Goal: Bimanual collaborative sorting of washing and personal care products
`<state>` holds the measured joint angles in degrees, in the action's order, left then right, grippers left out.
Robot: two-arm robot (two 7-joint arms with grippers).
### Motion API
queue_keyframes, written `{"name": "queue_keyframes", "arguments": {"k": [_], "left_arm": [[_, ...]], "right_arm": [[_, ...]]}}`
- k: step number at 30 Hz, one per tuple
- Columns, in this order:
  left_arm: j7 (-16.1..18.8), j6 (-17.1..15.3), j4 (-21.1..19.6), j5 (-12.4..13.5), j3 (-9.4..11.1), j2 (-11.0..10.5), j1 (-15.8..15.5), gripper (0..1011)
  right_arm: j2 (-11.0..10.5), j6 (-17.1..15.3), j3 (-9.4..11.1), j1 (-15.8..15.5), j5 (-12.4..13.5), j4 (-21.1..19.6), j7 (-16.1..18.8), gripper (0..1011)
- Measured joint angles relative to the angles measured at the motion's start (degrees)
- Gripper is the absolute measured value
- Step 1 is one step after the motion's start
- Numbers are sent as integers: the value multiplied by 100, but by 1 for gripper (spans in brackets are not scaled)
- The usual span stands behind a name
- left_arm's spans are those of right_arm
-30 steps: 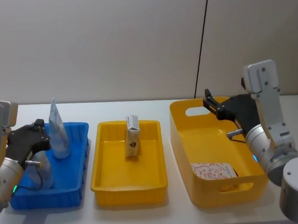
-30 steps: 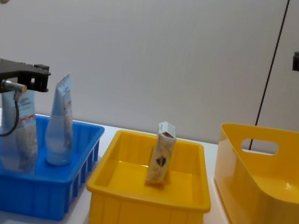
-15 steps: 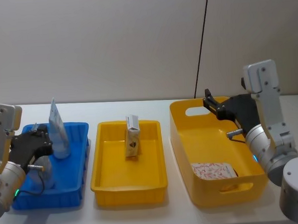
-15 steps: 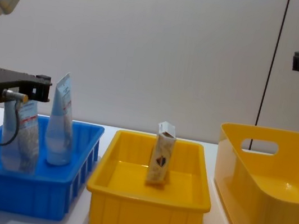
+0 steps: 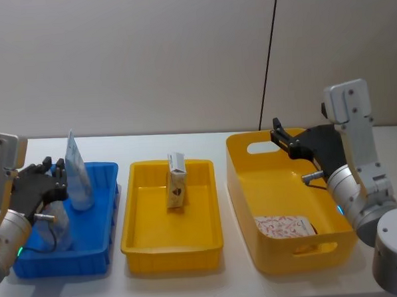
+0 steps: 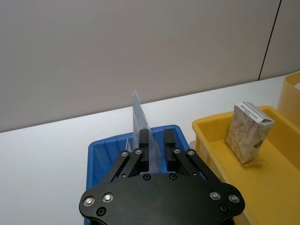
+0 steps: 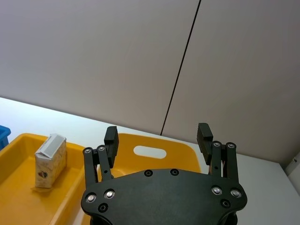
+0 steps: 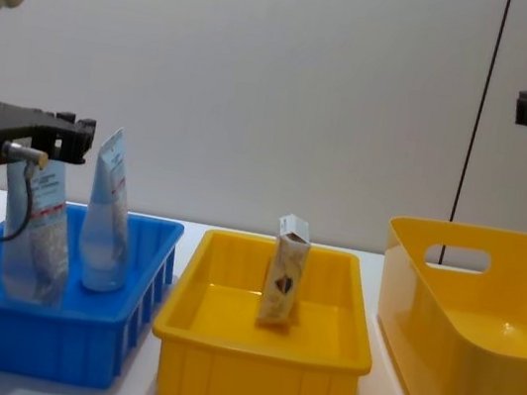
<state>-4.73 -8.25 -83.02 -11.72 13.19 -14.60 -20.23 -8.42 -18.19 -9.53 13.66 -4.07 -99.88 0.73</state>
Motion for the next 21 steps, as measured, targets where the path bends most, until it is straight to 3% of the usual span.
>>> {"name": "queue_keyframes", "arguments": {"k": [21], "left_arm": [[128, -245, -61, 241, -107, -52, 47, 797]], "right_arm": [[0, 0, 0, 0, 0, 0, 0, 1004]]}}
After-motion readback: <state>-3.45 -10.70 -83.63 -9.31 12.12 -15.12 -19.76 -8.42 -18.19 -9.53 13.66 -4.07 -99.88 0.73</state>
